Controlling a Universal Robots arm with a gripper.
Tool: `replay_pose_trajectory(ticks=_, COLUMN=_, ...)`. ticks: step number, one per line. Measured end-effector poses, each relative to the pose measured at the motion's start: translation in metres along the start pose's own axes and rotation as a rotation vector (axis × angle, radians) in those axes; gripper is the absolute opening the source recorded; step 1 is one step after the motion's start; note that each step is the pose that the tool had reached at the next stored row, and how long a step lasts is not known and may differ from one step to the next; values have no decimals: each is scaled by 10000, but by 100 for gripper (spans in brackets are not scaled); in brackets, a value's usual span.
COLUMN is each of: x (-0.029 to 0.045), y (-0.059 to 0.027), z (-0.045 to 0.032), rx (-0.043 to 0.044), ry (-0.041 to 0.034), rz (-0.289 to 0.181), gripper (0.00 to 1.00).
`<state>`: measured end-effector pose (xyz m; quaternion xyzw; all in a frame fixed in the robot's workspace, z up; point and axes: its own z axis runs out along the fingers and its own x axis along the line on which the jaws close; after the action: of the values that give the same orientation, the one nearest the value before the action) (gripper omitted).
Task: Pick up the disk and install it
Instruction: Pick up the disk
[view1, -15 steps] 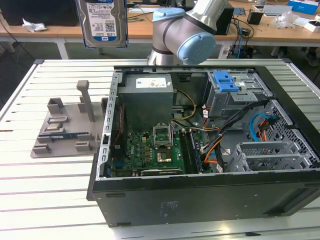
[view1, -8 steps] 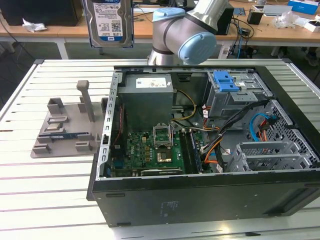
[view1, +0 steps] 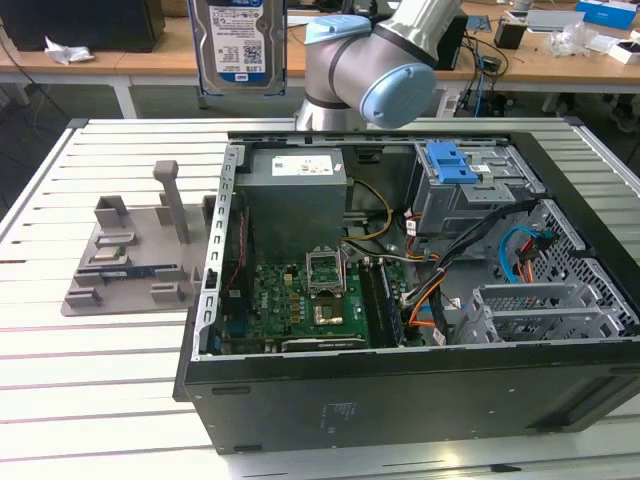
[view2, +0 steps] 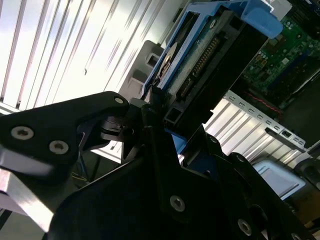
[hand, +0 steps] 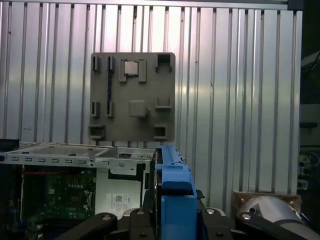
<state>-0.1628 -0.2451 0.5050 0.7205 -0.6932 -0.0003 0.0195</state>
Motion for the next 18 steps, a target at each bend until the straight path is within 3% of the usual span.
replay_pose_trajectory(ticks=10, x=16, y=-398, z=-11, rx=-27, ry=0, rz=-1, gripper=37)
replay_pose_trajectory(ticks=13, x=26, y=-478, z=-14, rx=-33, ry=0, rz=-3, gripper=37)
replay_pose_trajectory(ticks=18, x=88, y=-532, z=-13, rx=-36, ry=-1, rz=-1, gripper=37)
